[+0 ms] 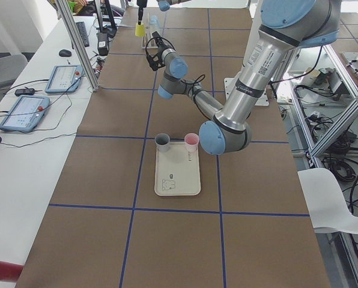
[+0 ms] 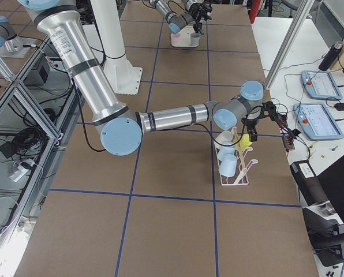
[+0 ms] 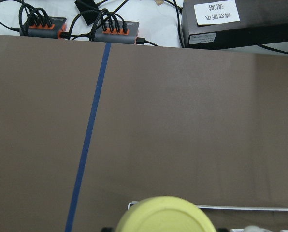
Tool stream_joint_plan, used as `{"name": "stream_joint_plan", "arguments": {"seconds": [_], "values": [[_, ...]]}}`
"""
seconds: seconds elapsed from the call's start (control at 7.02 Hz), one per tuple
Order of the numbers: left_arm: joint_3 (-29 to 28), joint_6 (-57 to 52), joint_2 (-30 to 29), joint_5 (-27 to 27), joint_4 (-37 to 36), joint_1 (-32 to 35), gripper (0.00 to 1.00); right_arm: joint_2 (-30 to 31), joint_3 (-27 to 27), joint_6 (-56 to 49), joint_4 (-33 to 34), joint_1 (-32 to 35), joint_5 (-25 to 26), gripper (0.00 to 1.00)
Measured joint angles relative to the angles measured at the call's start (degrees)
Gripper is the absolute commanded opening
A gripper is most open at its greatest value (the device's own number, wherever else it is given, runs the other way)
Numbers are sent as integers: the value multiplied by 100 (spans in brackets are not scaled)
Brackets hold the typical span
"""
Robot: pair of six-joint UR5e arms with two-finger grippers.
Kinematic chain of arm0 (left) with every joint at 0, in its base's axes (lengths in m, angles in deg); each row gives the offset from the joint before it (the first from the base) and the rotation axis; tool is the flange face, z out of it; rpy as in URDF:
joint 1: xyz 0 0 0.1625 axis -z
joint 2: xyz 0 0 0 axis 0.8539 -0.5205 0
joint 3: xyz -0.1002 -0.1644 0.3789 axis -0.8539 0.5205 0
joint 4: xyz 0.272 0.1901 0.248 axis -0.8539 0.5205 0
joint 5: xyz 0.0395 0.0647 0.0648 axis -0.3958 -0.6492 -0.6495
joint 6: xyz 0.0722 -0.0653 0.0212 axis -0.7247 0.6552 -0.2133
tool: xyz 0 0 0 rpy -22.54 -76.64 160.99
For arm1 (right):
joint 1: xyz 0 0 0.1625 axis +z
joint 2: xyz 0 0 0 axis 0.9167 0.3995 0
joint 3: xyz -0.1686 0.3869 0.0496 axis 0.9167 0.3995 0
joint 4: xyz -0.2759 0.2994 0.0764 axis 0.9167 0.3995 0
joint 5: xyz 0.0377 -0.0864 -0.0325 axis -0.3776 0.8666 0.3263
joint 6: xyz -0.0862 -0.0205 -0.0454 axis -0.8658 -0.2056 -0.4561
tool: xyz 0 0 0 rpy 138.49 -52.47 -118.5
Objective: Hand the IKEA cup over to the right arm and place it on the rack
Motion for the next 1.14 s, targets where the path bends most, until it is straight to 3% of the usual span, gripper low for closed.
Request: {"name": "stream_joint_plan", "arguments": {"seconds": [0.14, 0.43, 0.85, 1.14], "values": [[52, -585, 88, 277, -273, 76, 99, -46, -77, 126, 2, -3, -17, 100], [564, -2502, 662, 1064, -1728, 411, 99, -198, -273, 767, 4, -3, -50, 100], [1629, -5626, 1845, 1226, -4364, 696, 99, -161, -649, 1714, -18, -10, -83, 100], [2150, -7151, 3113, 1236, -4950, 787, 99, 36, -737, 1987, -212, -54, -100, 100]]}}
